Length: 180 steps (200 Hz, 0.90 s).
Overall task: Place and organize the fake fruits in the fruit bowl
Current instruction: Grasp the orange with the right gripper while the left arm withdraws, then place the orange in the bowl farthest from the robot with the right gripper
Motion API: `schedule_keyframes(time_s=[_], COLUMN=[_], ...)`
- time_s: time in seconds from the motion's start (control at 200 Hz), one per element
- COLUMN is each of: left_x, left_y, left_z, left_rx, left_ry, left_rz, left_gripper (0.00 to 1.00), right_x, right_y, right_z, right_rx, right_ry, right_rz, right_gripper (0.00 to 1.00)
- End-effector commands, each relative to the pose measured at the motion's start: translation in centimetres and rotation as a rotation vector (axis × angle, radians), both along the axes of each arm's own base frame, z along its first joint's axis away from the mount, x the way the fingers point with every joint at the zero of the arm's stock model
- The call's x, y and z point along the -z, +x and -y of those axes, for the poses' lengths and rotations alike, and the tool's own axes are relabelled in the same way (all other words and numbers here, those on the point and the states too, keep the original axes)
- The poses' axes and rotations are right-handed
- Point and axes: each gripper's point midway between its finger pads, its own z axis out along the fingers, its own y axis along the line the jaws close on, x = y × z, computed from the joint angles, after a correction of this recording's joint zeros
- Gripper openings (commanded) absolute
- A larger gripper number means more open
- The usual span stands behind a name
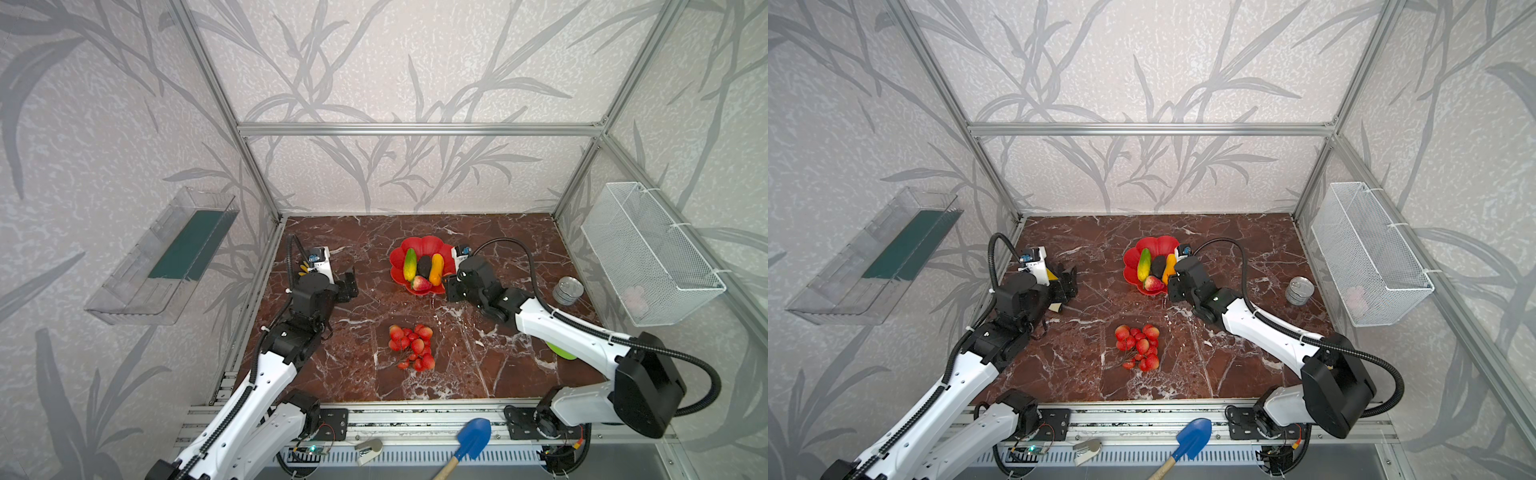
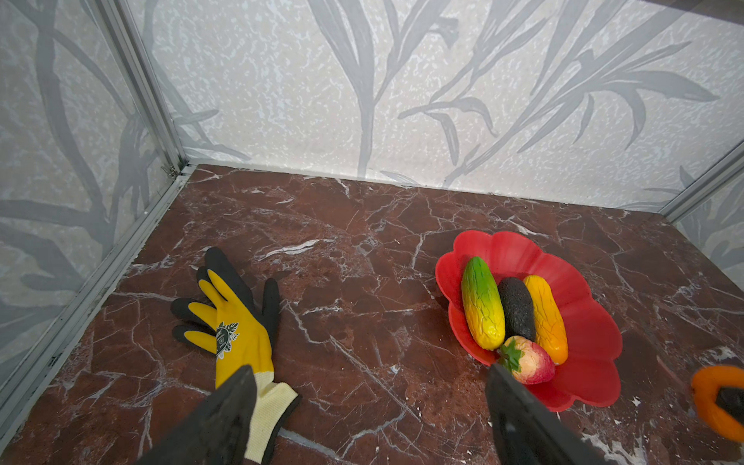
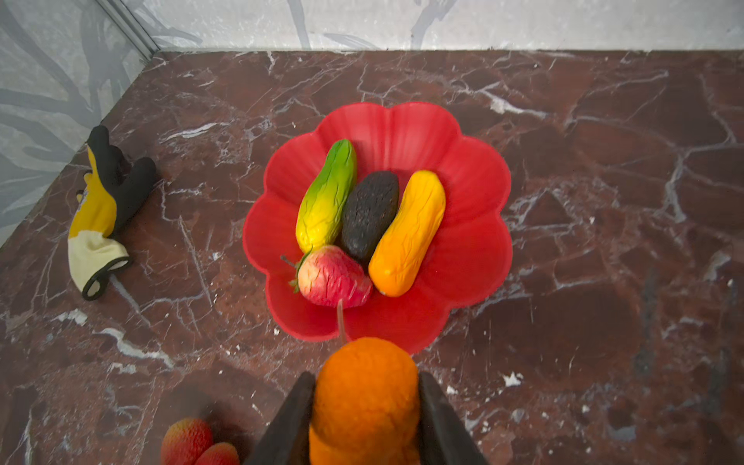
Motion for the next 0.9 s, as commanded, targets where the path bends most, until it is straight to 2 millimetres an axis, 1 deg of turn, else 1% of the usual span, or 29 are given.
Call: schedule_keyframes(time_s=[0.0, 0.12, 0.14, 0.155, 0.235, 0.35, 0.47, 0.63, 0.74, 0.825, 0.895], left_x=[-0.3, -0.2, -0.2, -0.1, 0.1, 0.8, 2.0, 4.0, 4.9, 5.2, 5.4], left_y=[-0.6, -1.2, -1.3, -1.5, -2.0, -2.7, -3.9, -5.9, -7.1, -7.7, -8.1], left_z=[0.0, 0.7, 1.0, 1.1, 1.7, 2.6, 4.7, 7.0, 7.7, 8.0, 8.5], left_rx=[0.019, 0.058, 0.075, 0.085, 0.119, 0.176, 0.284, 0.419, 0.462, 0.48, 0.499], left_ry=[-0.005, -0.043, -0.049, -0.053, -0.071, -0.089, -0.143, -0.19, -0.214, -0.239, -0.262], left_rz=[0.002, -0.022, -0.026, -0.033, -0.059, -0.114, -0.208, -0.363, -0.43, -0.448, -0.464], left_gripper=[0.89, 0.89, 0.88, 0.88, 0.87, 0.85, 0.81, 0.75, 0.7, 0.69, 0.68], right_x=[-0.3, 0.7, 0.4, 1.5, 2.2, 3.9, 5.9, 8.7, 10.0, 10.5, 10.5], right_y=[3.3, 7.2, 7.8, 8.2, 10.4, 13.0, 15.1, 17.2, 18.0, 18.2, 18.0], right_z=[-0.3, -0.5, -0.5, -0.7, -1.3, -2.1, -3.1, -3.4, -3.6, -3.6, -3.6], right_rx=[-0.019, -0.006, -0.006, -0.01, -0.023, -0.035, -0.059, -0.058, -0.053, -0.049, -0.044], right_ry=[-0.062, -0.072, -0.07, -0.084, -0.116, -0.141, -0.163, -0.191, -0.21, -0.214, -0.203], right_rz=[0.035, 0.021, 0.029, 0.011, 0.004, -0.014, -0.044, -0.088, -0.103, -0.116, -0.125], right_gripper=[0.37, 0.37, 0.37, 0.37, 0.37, 0.38, 0.39, 0.39, 0.4, 0.46, 0.55])
